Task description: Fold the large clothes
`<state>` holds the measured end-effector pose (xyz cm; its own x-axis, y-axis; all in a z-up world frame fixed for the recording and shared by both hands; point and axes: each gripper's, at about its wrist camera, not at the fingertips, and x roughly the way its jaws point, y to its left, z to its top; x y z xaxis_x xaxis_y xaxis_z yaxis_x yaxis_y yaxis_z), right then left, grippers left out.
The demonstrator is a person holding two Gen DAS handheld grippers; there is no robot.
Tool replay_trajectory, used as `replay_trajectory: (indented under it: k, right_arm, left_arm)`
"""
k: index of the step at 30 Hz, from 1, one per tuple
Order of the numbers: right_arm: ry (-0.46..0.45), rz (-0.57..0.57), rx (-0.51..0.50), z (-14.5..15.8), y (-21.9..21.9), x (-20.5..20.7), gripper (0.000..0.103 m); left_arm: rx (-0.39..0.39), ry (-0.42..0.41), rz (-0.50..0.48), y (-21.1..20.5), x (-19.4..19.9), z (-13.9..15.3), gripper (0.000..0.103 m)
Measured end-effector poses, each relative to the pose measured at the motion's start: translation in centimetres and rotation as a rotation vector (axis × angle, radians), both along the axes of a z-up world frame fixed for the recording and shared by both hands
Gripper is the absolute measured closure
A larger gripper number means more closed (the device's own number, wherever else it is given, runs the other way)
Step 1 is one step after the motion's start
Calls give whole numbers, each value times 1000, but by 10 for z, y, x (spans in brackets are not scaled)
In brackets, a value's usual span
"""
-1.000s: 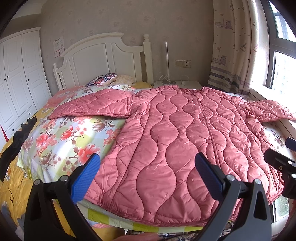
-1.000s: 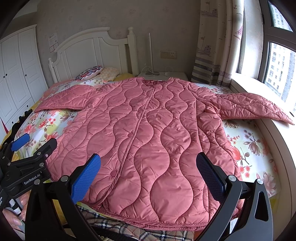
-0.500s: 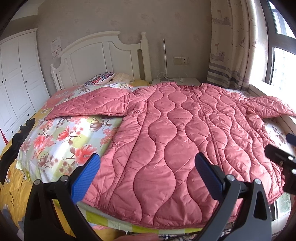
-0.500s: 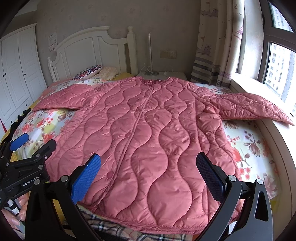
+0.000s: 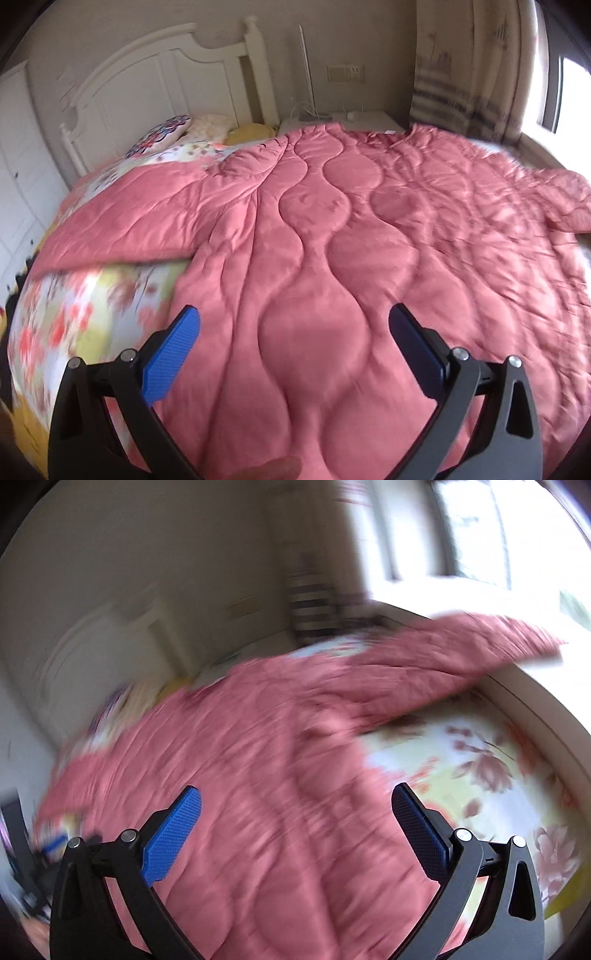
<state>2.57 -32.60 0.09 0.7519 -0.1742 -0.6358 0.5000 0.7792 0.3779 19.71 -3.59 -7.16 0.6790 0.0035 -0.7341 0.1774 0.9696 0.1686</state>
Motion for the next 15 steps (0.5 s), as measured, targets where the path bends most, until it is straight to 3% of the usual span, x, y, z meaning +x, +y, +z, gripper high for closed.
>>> replay_trajectory:
  k: [3, 8, 11, 13, 14, 15]
  right_arm:
    - [-54, -146, 93, -7, -59, 3, 4]
    - [-76, -313, 136, -22, -136, 21, 8]
    - [-32, -393, 191, -44, -172, 36, 16]
    - [-10, -426, 224, -56, -191, 45, 24]
    - [-15, -427, 227, -58, -197, 48, 36]
    - [-39, -416, 217, -55, -198, 50, 54]
  left_arm:
    - [19, 24, 9, 5, 41, -18, 2]
    - [-124, 115, 12, 25, 73, -48, 2]
    - [-145, 117, 9, 28, 74, -50, 2]
    - [-140, 117, 10, 27, 74, -51, 2]
    - [-142, 118, 10, 27, 75, -52, 2]
    - [-142, 115, 11, 25, 73, -52, 2]
